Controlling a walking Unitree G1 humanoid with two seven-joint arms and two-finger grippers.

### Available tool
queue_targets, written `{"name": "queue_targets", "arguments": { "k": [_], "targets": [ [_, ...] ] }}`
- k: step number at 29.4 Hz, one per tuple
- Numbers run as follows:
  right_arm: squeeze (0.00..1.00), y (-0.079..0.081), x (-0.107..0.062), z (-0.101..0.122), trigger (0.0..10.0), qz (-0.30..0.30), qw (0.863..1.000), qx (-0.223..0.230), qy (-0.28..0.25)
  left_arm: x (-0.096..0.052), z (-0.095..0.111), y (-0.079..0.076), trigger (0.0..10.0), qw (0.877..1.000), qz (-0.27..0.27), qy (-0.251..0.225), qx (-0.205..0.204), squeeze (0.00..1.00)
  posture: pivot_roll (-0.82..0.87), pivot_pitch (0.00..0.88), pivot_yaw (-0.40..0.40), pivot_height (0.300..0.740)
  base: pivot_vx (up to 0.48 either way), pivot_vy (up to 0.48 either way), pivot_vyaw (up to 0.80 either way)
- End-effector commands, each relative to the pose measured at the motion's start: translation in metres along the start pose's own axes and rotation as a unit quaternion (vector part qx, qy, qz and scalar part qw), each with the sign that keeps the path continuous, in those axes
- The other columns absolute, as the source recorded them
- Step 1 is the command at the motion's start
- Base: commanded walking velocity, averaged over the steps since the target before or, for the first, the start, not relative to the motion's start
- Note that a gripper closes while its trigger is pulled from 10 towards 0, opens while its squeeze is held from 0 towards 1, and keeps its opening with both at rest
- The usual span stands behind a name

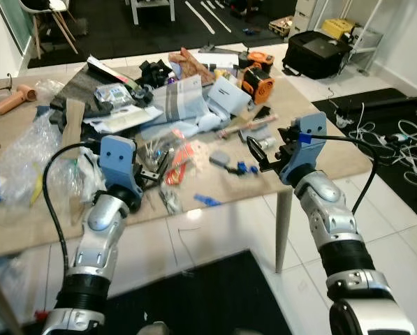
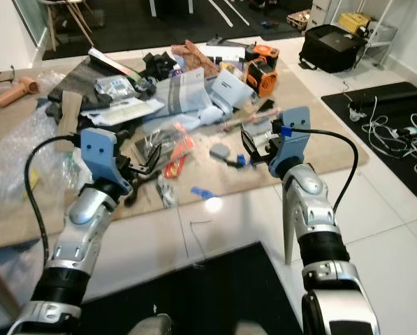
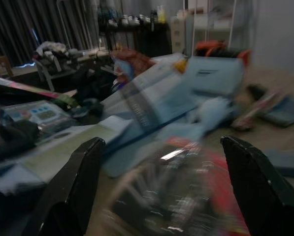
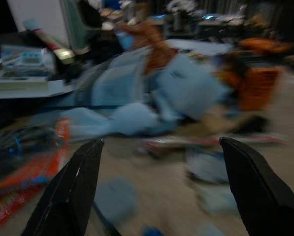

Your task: Picking trash to rubbish bin

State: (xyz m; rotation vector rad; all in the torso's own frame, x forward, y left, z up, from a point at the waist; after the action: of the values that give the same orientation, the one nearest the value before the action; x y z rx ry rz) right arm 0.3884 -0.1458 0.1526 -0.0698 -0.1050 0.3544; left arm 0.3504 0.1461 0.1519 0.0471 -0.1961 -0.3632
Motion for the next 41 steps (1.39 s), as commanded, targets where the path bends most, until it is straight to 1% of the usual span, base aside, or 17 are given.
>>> {"name": "queue_targets", "arguments": {
  "k": [1, 3, 8, 12, 15, 16, 17, 18, 20, 21, 22, 23, 24, 25, 27, 32, 41],
  "targets": [
    [0.00, 0.000, 0.000, -0.002, 10.0, 0.001, 1.000, 0.000, 0.005, 0.002, 0.001, -0.003, 10.0, 0.999, -0.021, 0.008, 0.027, 0.00, -0.05, 0.000, -0.023, 0.740, 0.480, 0.000, 0.00],
    [0.00, 0.000, -0.001, -0.002, 10.0, 0.002, 1.000, -0.001, 0.006, 0.003, 0.001, -0.004, 10.0, 0.996, -0.044, 0.027, 0.076, 0.00, -0.06, 0.000, -0.022, 0.740, 0.388, 0.000, 0.00],
    [0.00, 0.000, -0.001, -0.001, 10.0, 0.019, 1.000, -0.007, 0.008, 0.004, 0.005, -0.002, 10.0, 0.991, -0.064, 0.043, 0.109, 0.00, -0.06, 0.000, -0.022, 0.740, 0.151, 0.000, 0.00],
    [0.00, 0.002, -0.008, 0.011, 10.0, 0.109, 0.994, 0.003, 0.010, -0.002, 0.012, 0.007, 10.0, 0.982, -0.089, 0.070, 0.149, 0.00, -0.05, 0.000, -0.019, 0.740, 0.000, 0.000, 0.00],
    [0.00, -0.011, -0.026, 0.032, 10.0, 0.208, 0.978, -0.030, 0.016, -0.015, 0.021, 0.024, 10.0, 0.968, -0.108, 0.100, 0.203, 0.00, -0.06, 0.000, -0.020, 0.740, 0.000, 0.000, 0.00],
    [0.00, -0.011, -0.026, 0.032, 10.0, 0.208, 0.978, -0.030, 0.016, -0.015, 0.021, 0.024, 10.0, 0.968, -0.108, 0.100, 0.203, 0.00, -0.06, 0.000, -0.020, 0.740, 0.000, 0.000, 0.00],
    [0.00, -0.020, -0.036, 0.041, 10.0, 0.244, 0.968, -0.046, 0.025, -0.023, 0.025, 0.035, 10.0, 0.954, -0.119, 0.122, 0.245, 0.00, -0.06, 0.000, -0.019, 0.740, 0.000, 0.000, 0.00],
    [0.00, -0.022, -0.042, 0.045, 10.0, 0.262, 0.964, -0.040, 0.029, -0.027, 0.026, 0.038, 10.0, 0.949, -0.125, 0.132, 0.257, 0.00, -0.06, 0.000, -0.019, 0.740, 0.000, 0.000, 0.00],
    [0.00, -0.022, -0.045, 0.046, 10.0, 0.273, 0.961, -0.034, 0.032, -0.029, 0.026, 0.039, 10.0, 0.947, -0.128, 0.137, 0.262, 0.00, -0.06, 0.000, -0.019, 0.740, 0.000, 0.000, 0.00],
    [0.00, -0.010, -0.064, 0.042, 10.0, 0.344, 0.936, -0.035, 0.061, -0.043, 0.021, 0.040, 10.0, 0.921, -0.169, 0.185, 0.299, 0.00, -0.06, 0.000, -0.016, 0.740, 0.000, 0.000, 0.00],
    [0.00, -0.010, -0.064, 0.042, 10.0, 0.344, 0.936, -0.035, 0.061, -0.043, 0.021, 0.040, 10.0, 0.921, -0.169, 0.185, 0.299, 0.00, -0.06, 0.000, -0.016, 0.740, 0.000, 0.000, 0.00],
    [0.00, 0.002, -0.083, 0.032, 10.0, 0.401, 0.909, -0.041, 0.103, -0.061, 0.014, 0.042, 10.0, 0.897, -0.201, 0.239, 0.312, 0.00, -0.06, 0.000, -0.016, 0.740, 0.000, 0.000, 0.00],
    [0.00, 0.002, -0.083, 0.032, 10.0, 0.401, 0.909, -0.041, 0.103, -0.061, 0.014, 0.042, 10.0, 0.897, -0.201, 0.239, 0.312, 0.00, -0.06, 0.000, -0.016, 0.740, 0.000, 0.000, 0.00],
    [0.00, 0.005, -0.088, 0.028, 10.0, 0.414, 0.902, -0.043, 0.117, -0.066, 0.012, 0.042, 10.0, 0.892, -0.209, 0.255, 0.309, 0.00, -0.06, 0.000, -0.013, 0.740, 0.000, 0.000, 0.00],
    [0.00, 0.005, -0.091, 0.022, 10.0, 0.418, 0.897, -0.048, 0.138, -0.073, 0.015, 0.037, 10.0, 0.894, -0.222, 0.264, 0.285, 0.00, -0.06, 0.000, -0.013, 0.740, 0.000, 0.000, 0.00],
    [0.00, -0.001, -0.092, 0.011, 10.0, 0.410, 0.892, -0.070, 0.178, -0.087, 0.016, 0.017, 10.0, 0.891, -0.278, 0.274, 0.232, 0.00, -0.05, 0.000, -0.014, 0.740, 0.000, 0.000, 0.00],
    [0.00, -0.003, -0.086, 0.010, 10.0, 0.386, 0.899, -0.090, 0.185, -0.084, 0.001, 0.004, 10.0, 0.888, -0.285, 0.309, 0.188, 0.00, -0.06, 0.000, -0.008, 0.740, 0.000, 0.000, 0.00]
  ]
}}
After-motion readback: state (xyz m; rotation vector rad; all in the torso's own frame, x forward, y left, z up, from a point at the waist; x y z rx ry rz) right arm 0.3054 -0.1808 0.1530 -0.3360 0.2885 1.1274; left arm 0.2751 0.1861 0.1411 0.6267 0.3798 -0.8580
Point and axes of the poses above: a point about 5 cm out from each wrist's last joint towards the gripper, its own x axis pointing out of the wrist towards the gripper, its own z axis along the axis of the wrist's last joint, y = z × x, the point moved 4 cm from there along x, pointing out of the wrist towards the gripper, and after that the axes turned 6 degrees about -x, right-handed, at the moved point
